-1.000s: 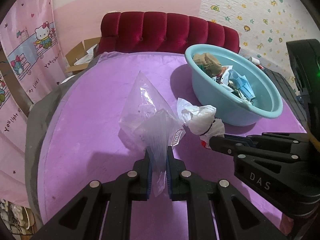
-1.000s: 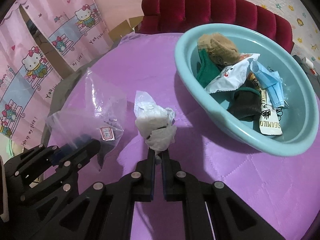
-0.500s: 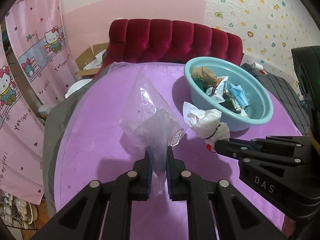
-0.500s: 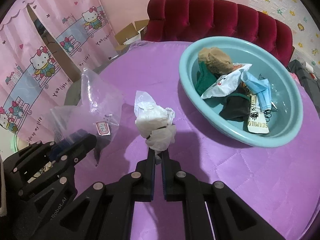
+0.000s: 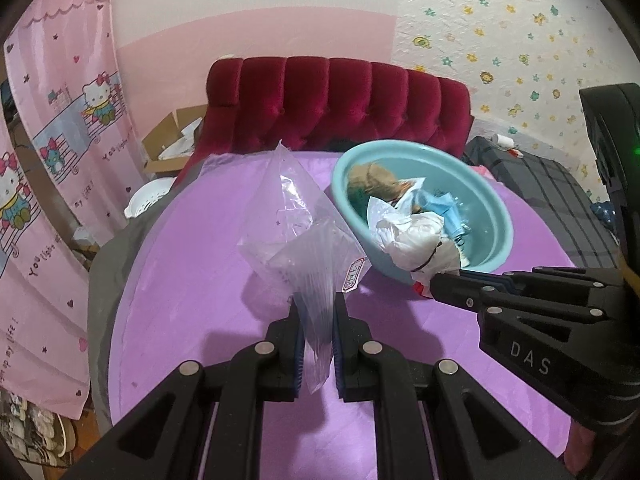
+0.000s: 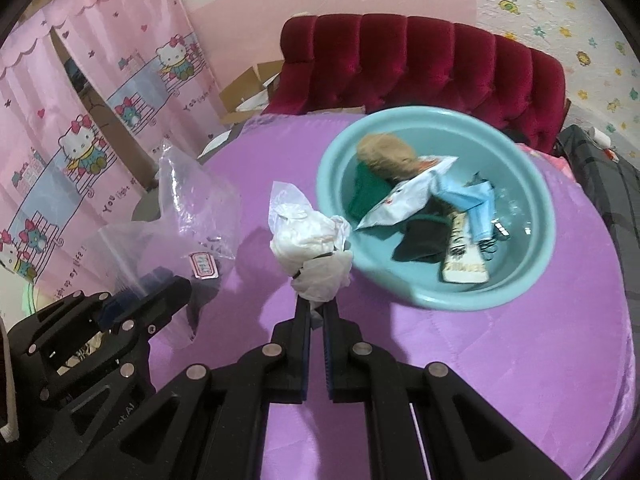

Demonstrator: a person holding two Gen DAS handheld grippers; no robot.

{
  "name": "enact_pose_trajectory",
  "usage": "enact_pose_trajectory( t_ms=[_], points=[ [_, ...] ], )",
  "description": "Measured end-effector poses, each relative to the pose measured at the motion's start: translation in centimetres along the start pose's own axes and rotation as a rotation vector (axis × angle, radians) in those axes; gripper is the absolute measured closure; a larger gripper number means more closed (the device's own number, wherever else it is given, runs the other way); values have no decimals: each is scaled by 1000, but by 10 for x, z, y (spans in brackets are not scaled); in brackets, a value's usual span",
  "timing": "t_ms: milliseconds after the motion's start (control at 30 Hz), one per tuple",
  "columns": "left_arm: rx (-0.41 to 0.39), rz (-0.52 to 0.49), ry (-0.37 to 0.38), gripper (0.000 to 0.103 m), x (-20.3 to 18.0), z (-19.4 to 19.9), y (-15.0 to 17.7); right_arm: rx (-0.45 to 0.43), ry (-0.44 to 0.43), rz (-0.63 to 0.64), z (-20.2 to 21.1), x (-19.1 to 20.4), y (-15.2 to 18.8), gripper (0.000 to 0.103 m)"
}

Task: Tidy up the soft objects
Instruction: 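Carry the clear bag and white tissue together over the blue basin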

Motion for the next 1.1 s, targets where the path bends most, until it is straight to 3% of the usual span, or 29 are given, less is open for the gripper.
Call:
enact_pose_trajectory(
  t_ms=[433,1100],
  points=[
    [-1,-53,63,90,-39,-28,-37,-24,56,-73,6,-58,-26,99],
    [64,-119,175,90,-75,-107,-75,12,132,-158,-35,-128,-60,99]
  ],
)
Point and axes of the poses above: each gripper's, at about its wrist camera, not at the fingertips, and z roughly against the way its jaws point, x to its left, y to its underside, the point moved 1 cm from there along -z, roughly the way its jaws point, and after that the axes turned 14 degrees about y, right-handed, at the moved point
